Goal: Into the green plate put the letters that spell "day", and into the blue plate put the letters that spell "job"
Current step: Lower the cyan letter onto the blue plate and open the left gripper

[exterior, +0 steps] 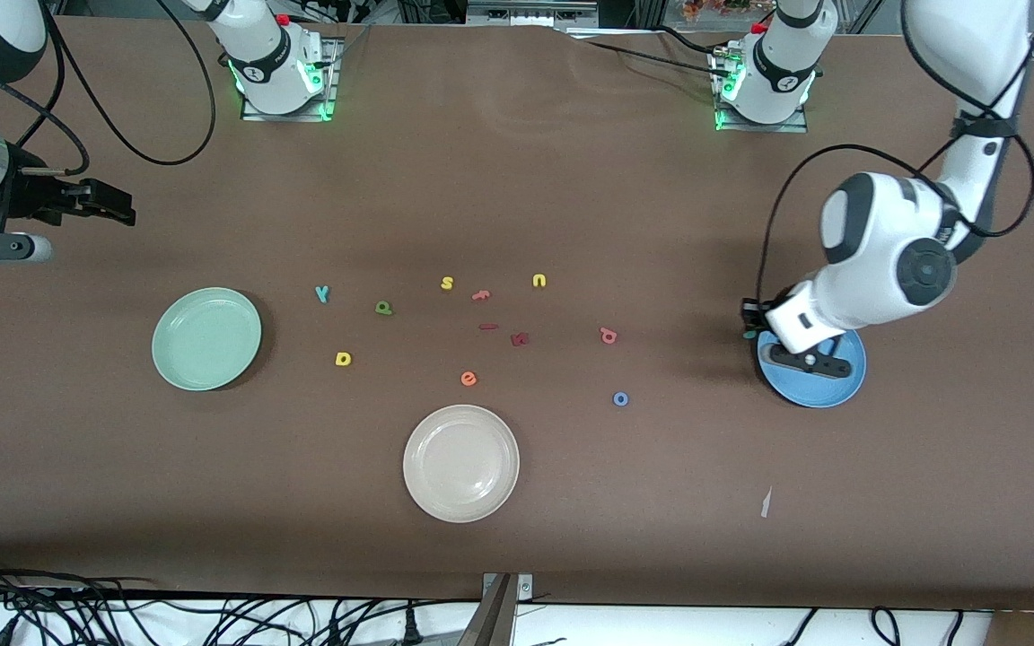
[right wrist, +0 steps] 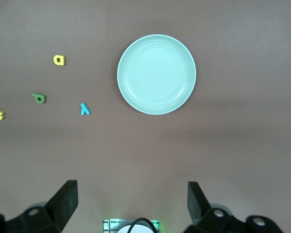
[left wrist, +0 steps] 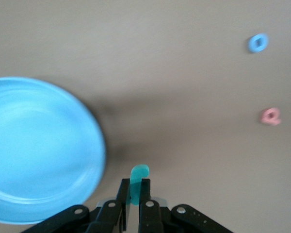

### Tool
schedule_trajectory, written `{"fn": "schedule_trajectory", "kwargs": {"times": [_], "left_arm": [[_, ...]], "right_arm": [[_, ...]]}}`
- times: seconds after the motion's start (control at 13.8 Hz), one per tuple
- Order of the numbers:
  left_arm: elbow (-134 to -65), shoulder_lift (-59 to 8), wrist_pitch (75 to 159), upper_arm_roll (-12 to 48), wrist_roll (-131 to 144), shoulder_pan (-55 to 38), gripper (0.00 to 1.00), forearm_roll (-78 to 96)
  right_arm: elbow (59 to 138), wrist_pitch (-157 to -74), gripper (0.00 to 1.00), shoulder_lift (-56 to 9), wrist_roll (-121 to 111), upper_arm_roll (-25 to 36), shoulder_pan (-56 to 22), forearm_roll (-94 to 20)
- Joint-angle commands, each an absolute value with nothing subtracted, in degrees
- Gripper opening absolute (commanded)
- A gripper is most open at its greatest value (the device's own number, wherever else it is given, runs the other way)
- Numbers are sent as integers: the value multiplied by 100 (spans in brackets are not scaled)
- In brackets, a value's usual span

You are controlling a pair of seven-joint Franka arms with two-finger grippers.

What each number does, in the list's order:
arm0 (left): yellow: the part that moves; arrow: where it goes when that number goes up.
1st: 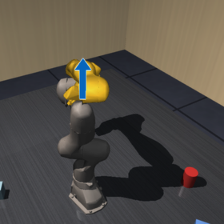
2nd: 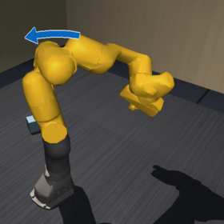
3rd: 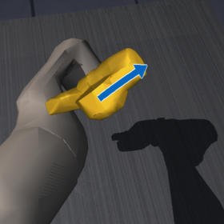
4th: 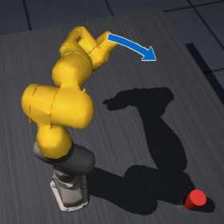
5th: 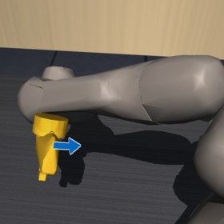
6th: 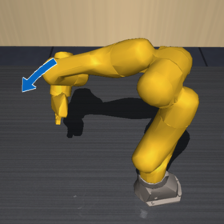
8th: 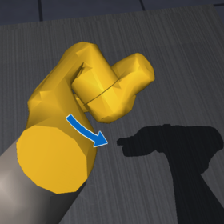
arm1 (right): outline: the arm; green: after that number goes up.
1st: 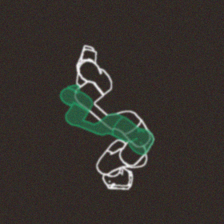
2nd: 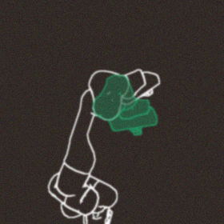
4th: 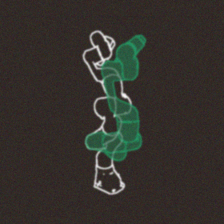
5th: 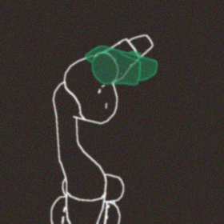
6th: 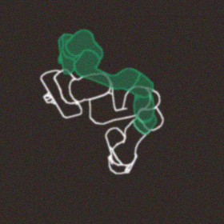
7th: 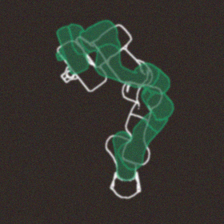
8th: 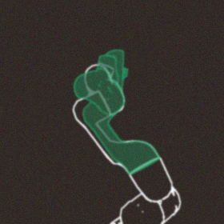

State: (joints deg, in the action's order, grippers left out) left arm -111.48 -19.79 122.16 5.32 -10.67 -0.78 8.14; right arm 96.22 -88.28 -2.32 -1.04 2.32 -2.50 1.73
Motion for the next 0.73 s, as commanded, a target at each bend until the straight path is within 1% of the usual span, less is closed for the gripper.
{"fn": "schedule_trajectory", "kwargs": {"times": [0.0,0.15,0.29,0.58,0.65], "left_arm": [[-11539,-1802,12234,615,-1380,167,0,309],[-11750,-1837,12505,519,-1371,158,0,273],[-12092,-1863,13076,475,-1389,158,0,272],[-12111,-1890,13131,475,-1389,158,0,211],[-12103,-1890,13131,475,-1389,158,5,150]], "right_arm": [[9606,-8745,100,-193,-149,237,-229,70],[9606,-8745,100,-193,-149,237,-229,62],[9606,-8745,100,-193,-114,237,-229,62],[9615,-8667,100,-202,-114,211,-255,62],[9615,-8692,100,-211,-123,194,-272,62]]}}
